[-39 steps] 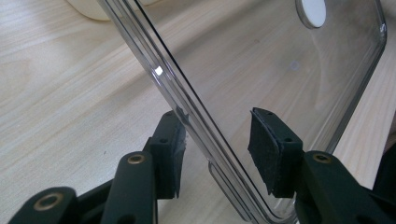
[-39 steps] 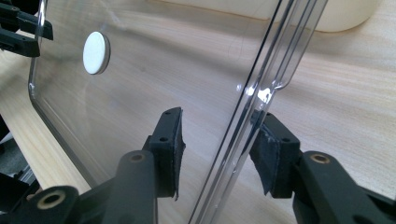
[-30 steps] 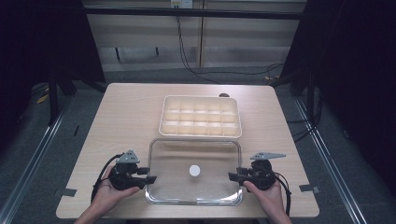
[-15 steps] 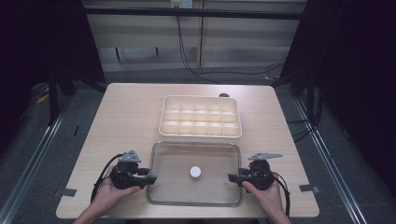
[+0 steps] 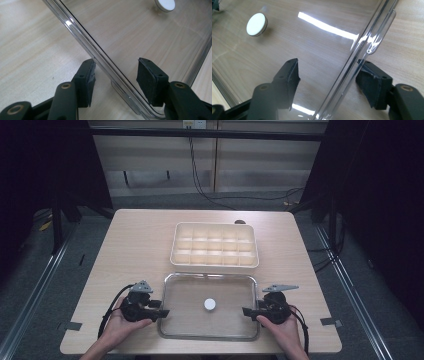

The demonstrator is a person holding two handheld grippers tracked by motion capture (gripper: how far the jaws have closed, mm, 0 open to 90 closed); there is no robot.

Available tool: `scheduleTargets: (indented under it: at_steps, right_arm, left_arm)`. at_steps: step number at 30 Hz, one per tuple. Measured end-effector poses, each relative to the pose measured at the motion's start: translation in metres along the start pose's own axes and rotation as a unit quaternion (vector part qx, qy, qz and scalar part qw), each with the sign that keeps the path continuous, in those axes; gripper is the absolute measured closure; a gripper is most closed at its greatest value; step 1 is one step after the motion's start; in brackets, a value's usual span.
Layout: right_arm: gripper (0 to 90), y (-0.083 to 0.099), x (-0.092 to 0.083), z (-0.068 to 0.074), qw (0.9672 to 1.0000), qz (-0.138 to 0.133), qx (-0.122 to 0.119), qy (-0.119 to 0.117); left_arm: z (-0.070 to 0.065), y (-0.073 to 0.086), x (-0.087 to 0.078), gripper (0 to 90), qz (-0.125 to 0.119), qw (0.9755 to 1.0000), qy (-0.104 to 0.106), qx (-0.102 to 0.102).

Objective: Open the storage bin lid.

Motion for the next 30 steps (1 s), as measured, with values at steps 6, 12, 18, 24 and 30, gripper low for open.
scheduleTargets:
  at_steps: [6, 12, 18, 24, 30]
  right_arm:
    - [32.8, 0.0, 0.001, -0.002, 0.9997, -0.01, -0.002, 0.022]
    - [30.8, -0.001, -0.001, -0.006, 0.9997, -0.016, 0.007, 0.017]
    - [28.3, -0.008, -0.019, -0.008, 0.9976, -0.068, 0.01, -0.003]
    - [25.2, -0.013, -0.04, 0.0, 0.9919, -0.125, -0.015, -0.017]
    - [20.6, -0.016, -0.063, -0.001, 0.9854, -0.167, -0.033, -0.01]
  left_arm:
    - [0.001, 0.002, 0.005, 42.0, 0.008, 0.9999, 0.004, -0.006]
    - [0.003, 0.001, 0.005, 37.7, -0.001, 1.0, -0.007, -0.001]
    - [0.004, -0.004, -0.005, 33.2, -0.034, 0.9994, -0.005, -0.008]
    - [0.005, -0.007, -0.024, 29.2, -0.078, 0.9967, -0.019, -0.009]
    - [0.014, -0.005, -0.045, 25.7, -0.12, 0.9911, -0.048, -0.031]
Point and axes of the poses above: each handheld gripper's, and its own axes: x roughly forward along the jaws, y roughly out of its underside, z roughly to its left, the point moved 7 cm from there along x, roughly forward along the jaws, and after that the axes turned 5 degrees about z, right-handed, at the moved point
